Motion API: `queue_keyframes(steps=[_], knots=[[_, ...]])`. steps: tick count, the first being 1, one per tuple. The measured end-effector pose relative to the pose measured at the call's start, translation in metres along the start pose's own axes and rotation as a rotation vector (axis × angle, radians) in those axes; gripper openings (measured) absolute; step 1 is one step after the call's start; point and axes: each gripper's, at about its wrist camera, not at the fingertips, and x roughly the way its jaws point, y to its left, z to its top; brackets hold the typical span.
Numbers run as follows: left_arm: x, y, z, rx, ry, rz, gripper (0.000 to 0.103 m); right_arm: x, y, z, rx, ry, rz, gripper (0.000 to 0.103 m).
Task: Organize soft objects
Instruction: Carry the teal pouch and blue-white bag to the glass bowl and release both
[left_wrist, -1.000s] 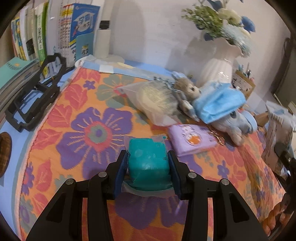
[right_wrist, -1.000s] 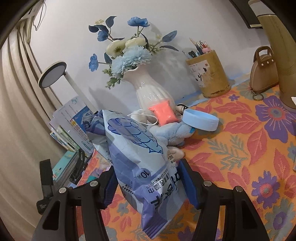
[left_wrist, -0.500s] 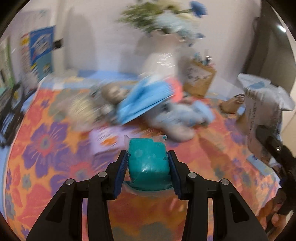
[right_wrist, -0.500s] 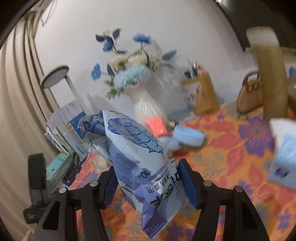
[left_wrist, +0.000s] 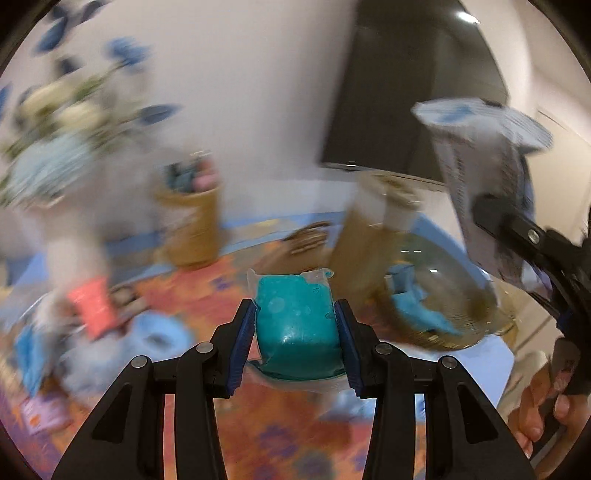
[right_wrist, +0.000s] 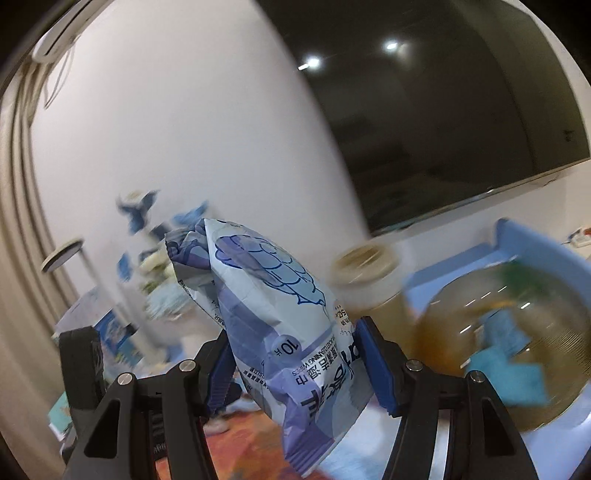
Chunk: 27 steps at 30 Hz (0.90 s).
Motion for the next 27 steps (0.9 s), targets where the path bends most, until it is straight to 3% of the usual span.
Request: queue_keyframes(steps=[9, 16, 21, 23, 26, 27], knots=[[0.055, -0.086, 0.022, 0.128, 0.014, -0.103, 0.041, -0.011, -0.08, 0.042, 0.019, -0.028, -0.13, 0.061], [0.112, -0.121, 0.023, 0.178, 0.058, -0.118, 0.04, 0.001, -0.148, 0.051, 0.057, 0.036, -0.268, 0.061], [0.144, -0.142, 0.02, 0.219, 0.096, -0.12, 0.043, 0.013, -0.184, 0.051, 0.052, 0.096, -0.425, 0.062], [0.153, -0.149, 0.017, 0.242, 0.126, -0.135, 0.055, 0.017, -0.194, 0.05, 0.067, 0.118, -0.451, 0.065], [0.159, -0.16, 0.009, 0.271, 0.167, -0.161, 0.075, 0.024, -0.206, 0.048, 0.106, 0.144, -0.42, 0.082], [0.158, -0.162, 0.007, 0.282, 0.167, -0.155, 0.076, 0.023, -0.207, 0.047, 0.121, 0.129, -0.41, 0.086]])
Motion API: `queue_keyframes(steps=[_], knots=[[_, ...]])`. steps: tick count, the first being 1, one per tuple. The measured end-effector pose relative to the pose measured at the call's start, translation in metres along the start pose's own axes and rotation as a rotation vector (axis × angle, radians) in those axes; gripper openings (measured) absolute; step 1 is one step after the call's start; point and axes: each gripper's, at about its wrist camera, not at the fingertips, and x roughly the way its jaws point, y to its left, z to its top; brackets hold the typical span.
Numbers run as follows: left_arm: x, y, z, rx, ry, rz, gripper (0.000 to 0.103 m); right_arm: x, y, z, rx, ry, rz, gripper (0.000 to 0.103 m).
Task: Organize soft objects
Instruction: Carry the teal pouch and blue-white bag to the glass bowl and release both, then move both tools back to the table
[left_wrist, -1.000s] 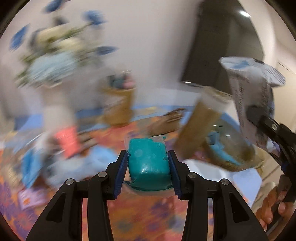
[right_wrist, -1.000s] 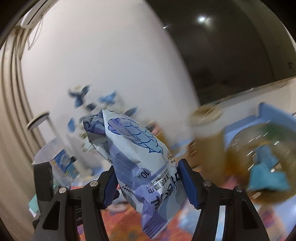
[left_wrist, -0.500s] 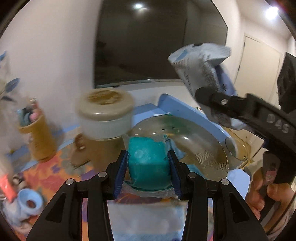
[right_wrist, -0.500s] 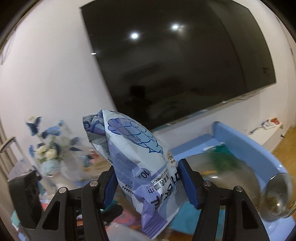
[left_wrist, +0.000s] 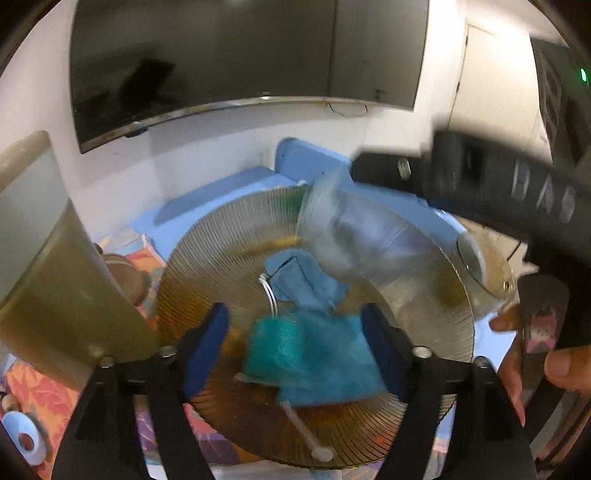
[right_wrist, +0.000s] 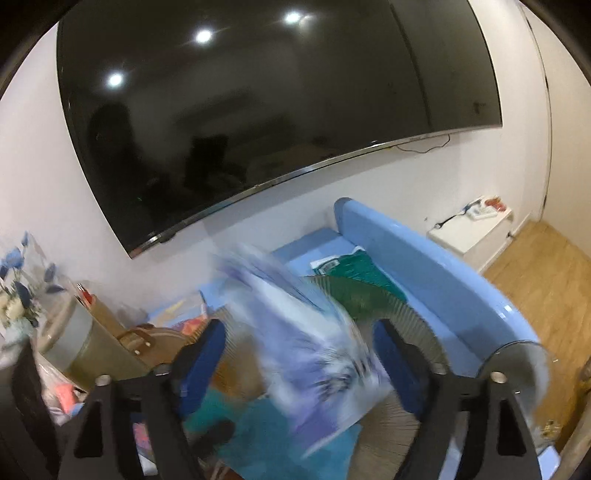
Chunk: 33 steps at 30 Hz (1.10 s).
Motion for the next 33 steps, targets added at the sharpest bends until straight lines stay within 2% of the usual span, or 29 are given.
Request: queue_keyframes(steps=[3, 11, 14, 17, 22, 27, 30, 33], knots=[[-0.004, -0.005, -0.004, 0.023, -0.011, 0.023, 0.079, -0.005, 0.001, 0.0, 0.02, -0.022, -0.004, 0.092], [-0.027, 0.003, -0.004, -0.026, -0.01, -0.032, 0.079, -0.019, 0.023, 0.001, 0.014, -0.026, -0.016, 0.092], [-0.044, 0.001, -0.01, -0.024, -0.021, -0.069, 0.079, -0.03, 0.031, -0.003, 0.025, -0.042, -0.017, 0.092], [-0.068, 0.003, -0.017, -0.032, -0.042, -0.057, 0.079, -0.045, 0.041, -0.007, 0.046, -0.062, -0.005, 0.092], [-0.111, 0.024, -0.022, -0.071, -0.069, -0.086, 0.079, -0.07, 0.069, -0.005, 0.025, -0.082, 0.031, 0.092], [-0.163, 0.058, -0.028, -0.109, -0.124, -0.023, 0.079, -0.104, 0.12, -0.004, -0.02, -0.133, 0.121, 0.096], [-0.194, 0.089, -0.035, -0.149, -0.145, 0.04, 0.08, -0.118, 0.154, -0.01, -0.04, -0.162, 0.186, 0.103], [-0.219, 0.127, -0.047, -0.185, -0.161, 0.124, 0.081, -0.126, 0.188, -0.02, -0.053, -0.177, 0.253, 0.103]])
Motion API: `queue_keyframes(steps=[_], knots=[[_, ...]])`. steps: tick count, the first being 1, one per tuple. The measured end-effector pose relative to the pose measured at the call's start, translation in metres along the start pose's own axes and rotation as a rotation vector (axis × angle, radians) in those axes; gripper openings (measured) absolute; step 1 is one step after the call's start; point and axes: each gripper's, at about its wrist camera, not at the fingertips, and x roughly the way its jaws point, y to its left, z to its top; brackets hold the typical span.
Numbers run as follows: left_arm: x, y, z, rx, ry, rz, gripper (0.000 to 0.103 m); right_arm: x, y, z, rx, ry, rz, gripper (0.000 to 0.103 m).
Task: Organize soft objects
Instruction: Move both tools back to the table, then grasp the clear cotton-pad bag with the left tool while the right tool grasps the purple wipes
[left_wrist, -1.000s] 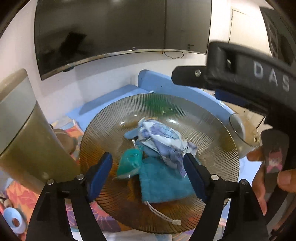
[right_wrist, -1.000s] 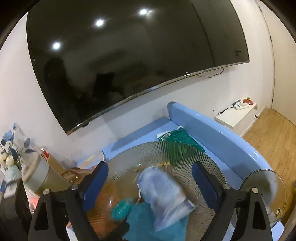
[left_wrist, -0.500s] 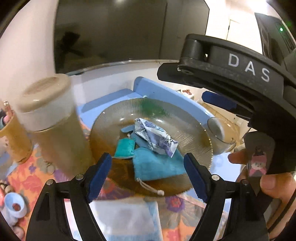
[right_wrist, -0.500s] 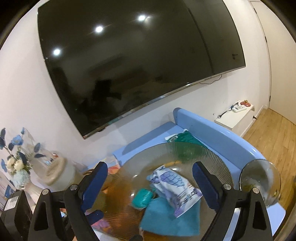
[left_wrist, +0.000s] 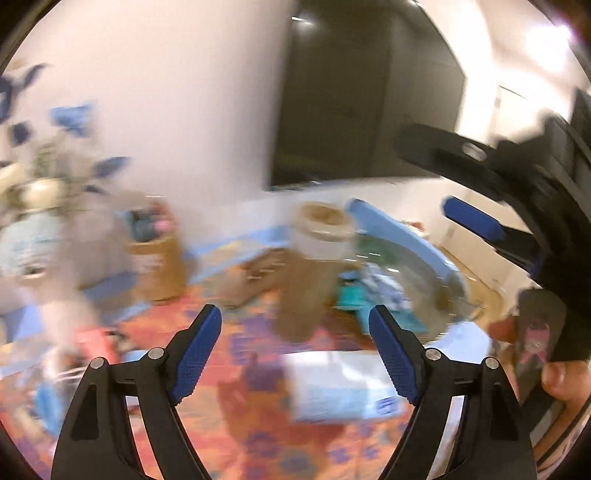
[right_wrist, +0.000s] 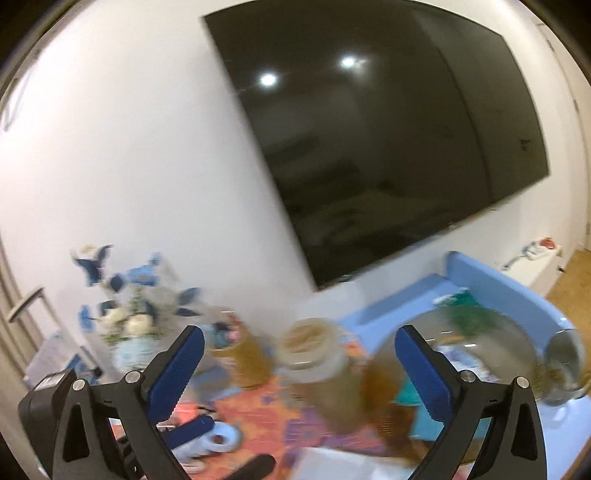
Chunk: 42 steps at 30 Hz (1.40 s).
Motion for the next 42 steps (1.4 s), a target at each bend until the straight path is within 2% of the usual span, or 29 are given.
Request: queue_keyframes(steps=[6, 9, 13, 18, 21, 24, 28, 32, 37, 38, 42], knots=[[-0.026, 0.092, -0.012, -0.06, 0.018, 0.173, 0.081, 0.021, 0.066, -0.027, -0.011, 0.045, 0.125, 0.103], [-0.04, 0.147, -0.026, -0.127, 0.035, 0.245, 0.081, 0.039, 0.095, -0.045, -0.029, 0.087, 0.17, 0.103], [-0.053, 0.207, -0.046, -0.204, 0.044, 0.3, 0.081, 0.063, 0.131, -0.071, -0.047, 0.156, 0.235, 0.103], [-0.061, 0.267, -0.079, -0.218, 0.088, 0.352, 0.081, 0.094, 0.17, -0.109, -0.074, 0.254, 0.301, 0.103], [-0.066, 0.302, -0.103, -0.29, 0.108, 0.354, 0.081, 0.111, 0.188, -0.136, -0.084, 0.313, 0.334, 0.103], [-0.064, 0.318, -0.12, -0.325, 0.121, 0.35, 0.081, 0.129, 0.204, -0.161, -0.086, 0.368, 0.348, 0.103], [-0.057, 0.323, -0.137, -0.312, 0.138, 0.332, 0.081, 0.15, 0.215, -0.193, -0.048, 0.442, 0.366, 0.103], [-0.05, 0.328, -0.151, -0.301, 0.16, 0.275, 0.081, 0.155, 0.222, -0.225, -0.049, 0.483, 0.384, 0.103], [-0.04, 0.327, -0.16, -0.227, 0.178, 0.257, 0.081, 0.156, 0.242, -0.266, -0.137, 0.548, 0.383, 0.103], [-0.039, 0.328, -0.162, -0.212, 0.18, 0.267, 0.084, 0.157, 0.247, -0.275, -0.162, 0.568, 0.38, 0.103], [-0.035, 0.339, -0.174, -0.239, 0.191, 0.208, 0.086, 0.164, 0.259, -0.296, -0.224, 0.601, 0.325, 0.103]])
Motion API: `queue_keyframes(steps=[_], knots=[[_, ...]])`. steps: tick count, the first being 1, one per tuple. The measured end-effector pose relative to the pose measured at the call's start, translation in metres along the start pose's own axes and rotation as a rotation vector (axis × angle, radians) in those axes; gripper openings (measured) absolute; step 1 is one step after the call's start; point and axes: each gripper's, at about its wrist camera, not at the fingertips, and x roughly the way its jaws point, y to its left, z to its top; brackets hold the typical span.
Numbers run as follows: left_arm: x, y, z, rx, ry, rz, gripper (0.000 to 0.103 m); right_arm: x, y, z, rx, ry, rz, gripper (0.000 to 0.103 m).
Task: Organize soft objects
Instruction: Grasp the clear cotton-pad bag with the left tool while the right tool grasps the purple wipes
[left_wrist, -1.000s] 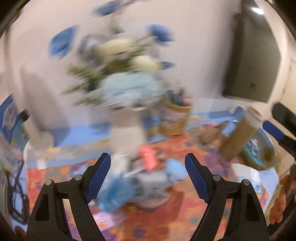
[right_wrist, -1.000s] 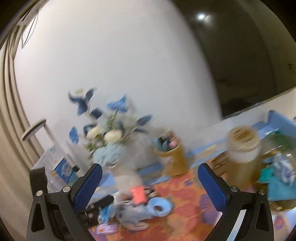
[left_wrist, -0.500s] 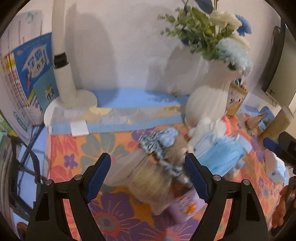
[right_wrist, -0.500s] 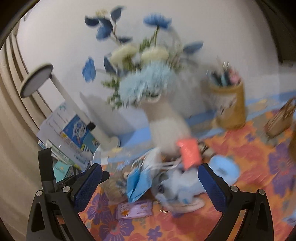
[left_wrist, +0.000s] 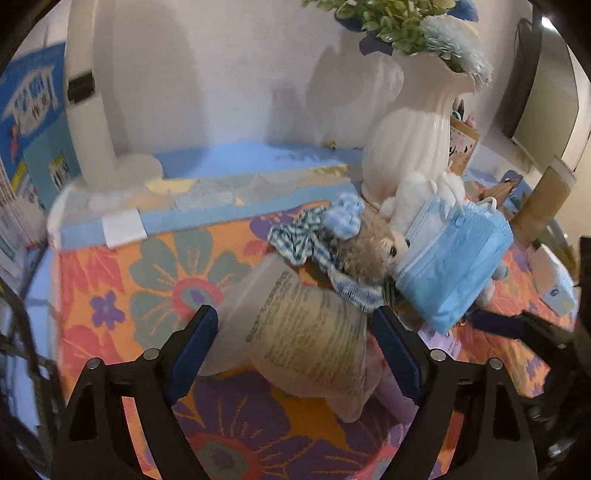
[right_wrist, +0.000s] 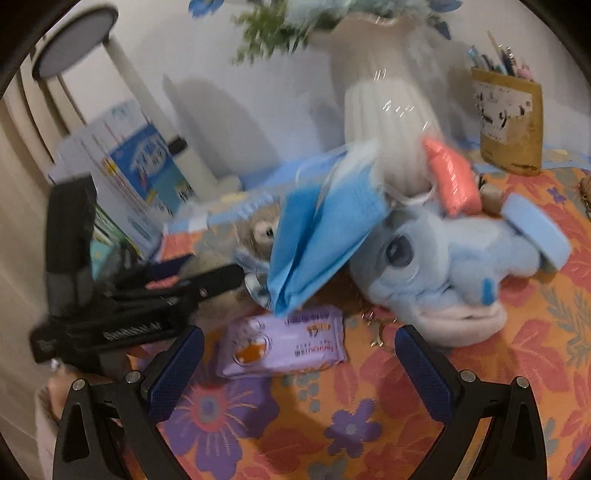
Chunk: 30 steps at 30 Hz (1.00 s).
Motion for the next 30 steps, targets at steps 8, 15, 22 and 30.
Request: queue_keyframes(steps=[8, 15, 22, 30], knots=[[0.01, -0.004, -0.01, 0.063, 0.011, 0.02, 0.097, 0.032, 0.028, -0.01, -0.141, 0.05, -0.153, 0.103], [0.011, -0.001, -0.009, 0.058, 0.014, 0.012, 0.101, 0.048, 0.04, -0.007, -0.198, 0.08, -0.259, 0.103], [0.014, -0.002, -0.008, 0.059, 0.016, 0.038, 0.101, 0.045, 0.037, -0.006, -0.181, 0.067, -0.235, 0.103], [0.008, 0.001, -0.008, 0.025, -0.019, 0.115, 0.069, 0.041, 0.044, -0.009, -0.207, 0.047, -0.228, 0.082]])
